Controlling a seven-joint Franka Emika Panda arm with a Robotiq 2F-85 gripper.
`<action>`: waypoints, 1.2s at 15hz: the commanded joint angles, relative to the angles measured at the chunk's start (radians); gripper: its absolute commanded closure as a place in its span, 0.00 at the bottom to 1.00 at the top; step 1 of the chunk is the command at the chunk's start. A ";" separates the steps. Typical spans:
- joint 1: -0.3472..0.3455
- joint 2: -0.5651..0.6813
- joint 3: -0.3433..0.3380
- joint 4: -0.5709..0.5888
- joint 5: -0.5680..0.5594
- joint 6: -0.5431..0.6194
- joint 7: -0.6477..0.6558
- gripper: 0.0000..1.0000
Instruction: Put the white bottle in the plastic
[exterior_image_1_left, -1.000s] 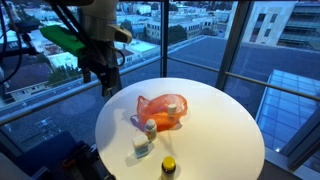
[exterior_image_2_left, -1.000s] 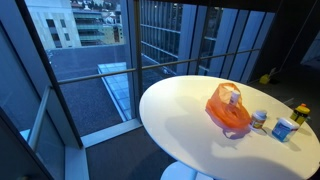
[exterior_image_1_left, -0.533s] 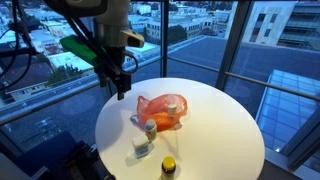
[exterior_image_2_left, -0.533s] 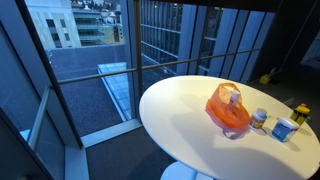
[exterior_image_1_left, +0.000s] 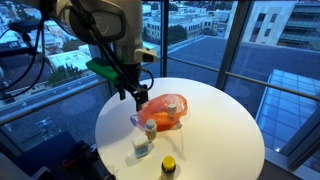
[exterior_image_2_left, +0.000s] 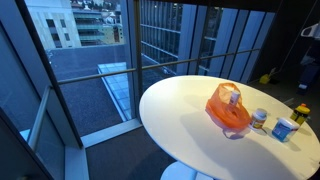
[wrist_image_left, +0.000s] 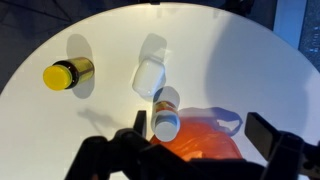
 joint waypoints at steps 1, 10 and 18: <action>-0.026 0.084 0.038 -0.020 -0.077 0.123 0.097 0.00; -0.046 0.301 0.031 0.002 -0.153 0.338 0.223 0.00; -0.039 0.444 0.018 0.084 -0.135 0.406 0.199 0.00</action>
